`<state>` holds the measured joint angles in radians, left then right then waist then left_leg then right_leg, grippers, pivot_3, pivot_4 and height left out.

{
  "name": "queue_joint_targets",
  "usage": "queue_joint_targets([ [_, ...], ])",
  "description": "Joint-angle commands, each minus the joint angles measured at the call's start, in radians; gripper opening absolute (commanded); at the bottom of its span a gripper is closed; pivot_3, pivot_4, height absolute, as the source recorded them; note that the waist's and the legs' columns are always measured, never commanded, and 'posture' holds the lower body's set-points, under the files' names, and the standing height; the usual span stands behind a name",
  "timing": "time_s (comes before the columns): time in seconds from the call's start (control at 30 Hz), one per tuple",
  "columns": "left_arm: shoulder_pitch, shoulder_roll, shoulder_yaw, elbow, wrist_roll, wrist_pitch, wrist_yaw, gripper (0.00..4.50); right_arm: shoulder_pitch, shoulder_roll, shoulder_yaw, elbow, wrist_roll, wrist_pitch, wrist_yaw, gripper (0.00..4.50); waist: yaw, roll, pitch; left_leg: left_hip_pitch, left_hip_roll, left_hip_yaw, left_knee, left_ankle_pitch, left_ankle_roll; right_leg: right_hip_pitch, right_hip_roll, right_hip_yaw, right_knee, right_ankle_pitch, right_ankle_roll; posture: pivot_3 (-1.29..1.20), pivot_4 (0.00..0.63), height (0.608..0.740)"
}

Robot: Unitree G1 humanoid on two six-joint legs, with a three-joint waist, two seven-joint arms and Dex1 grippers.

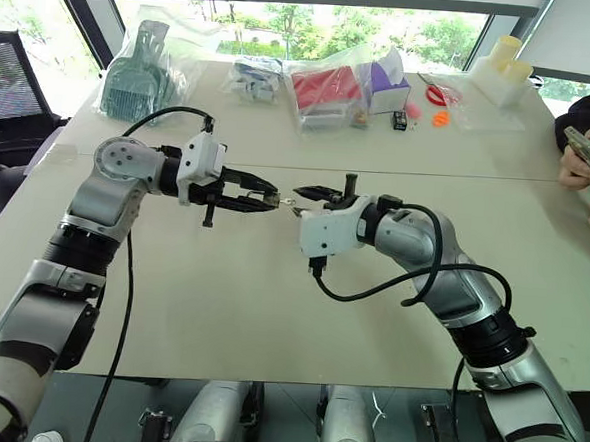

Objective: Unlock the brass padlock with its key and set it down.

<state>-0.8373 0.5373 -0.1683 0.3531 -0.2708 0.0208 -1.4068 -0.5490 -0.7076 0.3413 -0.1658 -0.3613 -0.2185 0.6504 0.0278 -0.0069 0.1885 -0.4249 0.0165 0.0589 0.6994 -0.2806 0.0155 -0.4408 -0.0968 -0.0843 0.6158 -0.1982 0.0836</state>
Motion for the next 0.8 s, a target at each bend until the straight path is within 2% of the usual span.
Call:
queue_joint_targets([
  [0.03,-0.046,0.005,0.038,-0.017,-0.054,0.061,-0.028,0.69,-0.008,-0.019,-0.040,0.034,-0.049,-0.171,-0.088,3.64,-0.002,0.000,0.000,0.000,0.000,0.000,0.000,0.000,0.000,0.000,0.000,0.000,0.000,0.000,0.000,0.00,0.150,0.740],
  [0.07,-0.051,0.006,0.040,-0.019,-0.061,0.075,-0.034,0.69,-0.010,-0.020,-0.043,0.046,-0.053,-0.203,-0.101,4.12,-0.003,0.000,0.000,0.000,0.000,0.000,0.000,0.000,0.000,0.000,0.000,0.000,0.000,0.000,0.000,0.00,0.150,0.740],
  [0.4,-0.087,0.017,0.039,-0.047,-0.115,0.210,-0.102,0.69,-0.073,0.019,-0.060,0.151,-0.137,-0.466,-0.267,4.12,-0.022,0.000,0.000,0.000,0.000,0.000,0.000,0.000,-0.001,0.000,0.000,0.000,0.000,0.000,0.000,0.00,0.150,0.740],
  [0.8,-0.091,0.023,0.045,-0.069,-0.135,0.275,-0.120,0.69,-0.129,0.063,-0.038,0.231,-0.173,-0.571,-0.271,4.12,-0.018,0.000,0.000,0.000,0.000,0.000,0.000,0.000,-0.001,0.000,0.000,0.000,0.000,0.000,0.000,0.00,0.150,0.740],
])
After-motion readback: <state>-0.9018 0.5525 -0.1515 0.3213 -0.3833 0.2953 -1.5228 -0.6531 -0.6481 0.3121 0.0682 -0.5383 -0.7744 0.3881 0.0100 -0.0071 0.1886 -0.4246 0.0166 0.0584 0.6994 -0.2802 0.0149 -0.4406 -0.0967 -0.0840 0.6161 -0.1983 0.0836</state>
